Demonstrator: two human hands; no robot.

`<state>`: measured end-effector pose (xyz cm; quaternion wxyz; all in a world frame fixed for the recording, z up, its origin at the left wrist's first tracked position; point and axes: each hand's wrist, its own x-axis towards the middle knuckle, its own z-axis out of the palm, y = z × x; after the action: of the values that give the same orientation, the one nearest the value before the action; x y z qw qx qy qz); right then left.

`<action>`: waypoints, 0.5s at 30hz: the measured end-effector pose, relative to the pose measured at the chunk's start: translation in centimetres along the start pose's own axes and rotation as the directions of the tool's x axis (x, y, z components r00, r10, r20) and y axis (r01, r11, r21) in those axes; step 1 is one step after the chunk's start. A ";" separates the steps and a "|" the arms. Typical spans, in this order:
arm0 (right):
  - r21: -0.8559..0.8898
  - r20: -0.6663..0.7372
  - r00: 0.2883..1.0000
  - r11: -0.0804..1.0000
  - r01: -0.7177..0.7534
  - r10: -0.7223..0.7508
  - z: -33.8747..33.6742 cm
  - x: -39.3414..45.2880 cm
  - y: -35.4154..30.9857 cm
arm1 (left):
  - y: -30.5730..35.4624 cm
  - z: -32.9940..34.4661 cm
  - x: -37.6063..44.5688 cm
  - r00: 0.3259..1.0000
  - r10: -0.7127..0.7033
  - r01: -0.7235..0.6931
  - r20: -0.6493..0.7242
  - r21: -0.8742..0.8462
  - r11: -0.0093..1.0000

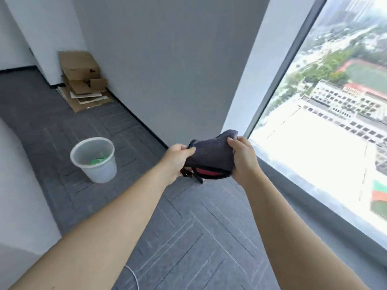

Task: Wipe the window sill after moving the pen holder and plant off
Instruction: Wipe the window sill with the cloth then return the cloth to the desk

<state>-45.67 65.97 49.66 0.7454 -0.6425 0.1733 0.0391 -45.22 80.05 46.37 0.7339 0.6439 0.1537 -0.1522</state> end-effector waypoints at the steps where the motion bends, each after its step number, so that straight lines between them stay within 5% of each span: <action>1: 0.005 -0.030 1.000 1.000 0.005 -0.004 -2.3 0.3 -0.5 | 0.2 2.3 0.4 1.000 0.021 -0.021 0.013 0.004 1.000; 15: -0.019 -0.391 0.920 1.000 -0.023 0.014 -26.5 8.9 -2.4 | -0.3 28.2 11.0 0.921 0.099 -0.210 0.378 0.265 0.941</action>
<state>-42.22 38.36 46.11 0.6882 -0.6441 0.3239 -0.0810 -34.59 51.80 44.94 0.6531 0.7192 -0.0597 -0.2296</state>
